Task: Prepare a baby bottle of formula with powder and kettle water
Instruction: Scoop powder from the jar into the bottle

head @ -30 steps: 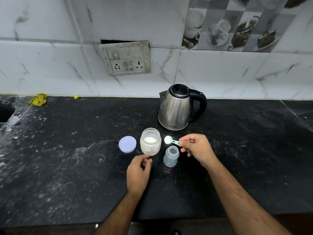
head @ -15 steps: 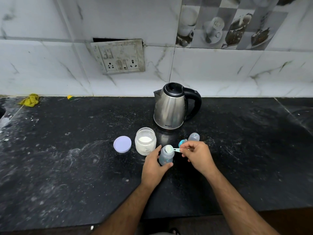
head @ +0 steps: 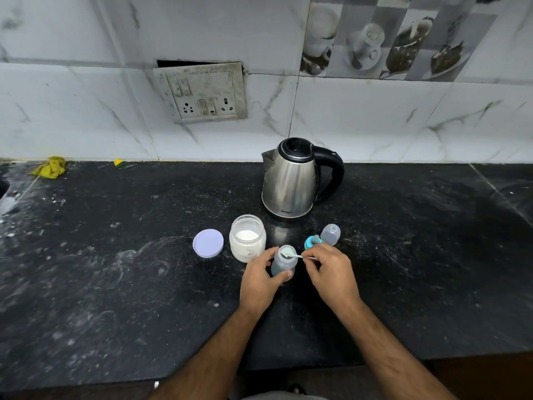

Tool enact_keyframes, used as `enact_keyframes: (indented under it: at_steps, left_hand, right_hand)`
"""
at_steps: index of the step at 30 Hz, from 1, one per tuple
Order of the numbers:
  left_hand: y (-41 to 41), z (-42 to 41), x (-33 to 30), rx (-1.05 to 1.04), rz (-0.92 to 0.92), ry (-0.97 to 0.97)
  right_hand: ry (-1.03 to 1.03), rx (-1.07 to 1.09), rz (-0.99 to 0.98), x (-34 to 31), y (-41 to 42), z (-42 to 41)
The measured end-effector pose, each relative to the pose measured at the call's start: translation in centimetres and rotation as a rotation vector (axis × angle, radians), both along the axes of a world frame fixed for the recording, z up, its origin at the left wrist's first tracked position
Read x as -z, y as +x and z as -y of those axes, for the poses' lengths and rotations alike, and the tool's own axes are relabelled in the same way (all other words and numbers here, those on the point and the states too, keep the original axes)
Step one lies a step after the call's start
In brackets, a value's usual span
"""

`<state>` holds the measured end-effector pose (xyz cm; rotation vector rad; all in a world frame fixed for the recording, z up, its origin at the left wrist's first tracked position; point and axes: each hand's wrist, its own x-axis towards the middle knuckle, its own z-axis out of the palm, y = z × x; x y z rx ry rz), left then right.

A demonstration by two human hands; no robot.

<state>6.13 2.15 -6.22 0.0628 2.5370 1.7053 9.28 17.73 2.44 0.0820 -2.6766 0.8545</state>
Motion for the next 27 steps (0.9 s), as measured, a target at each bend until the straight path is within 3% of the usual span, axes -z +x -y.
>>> enact_keyframes:
  at_steps: [14, 27]
  left_hand:
    - [0.3, 0.0, -0.7, 0.010, -0.032, 0.013]
    - [0.3, 0.1, -1.0, 0.013, -0.026, 0.013]
  right_hand:
    - [0.052, -0.029, -0.136, 1.0, 1.2, 0.4]
    - [0.078, -0.056, -0.145, 1.2, 1.2, 0.1]
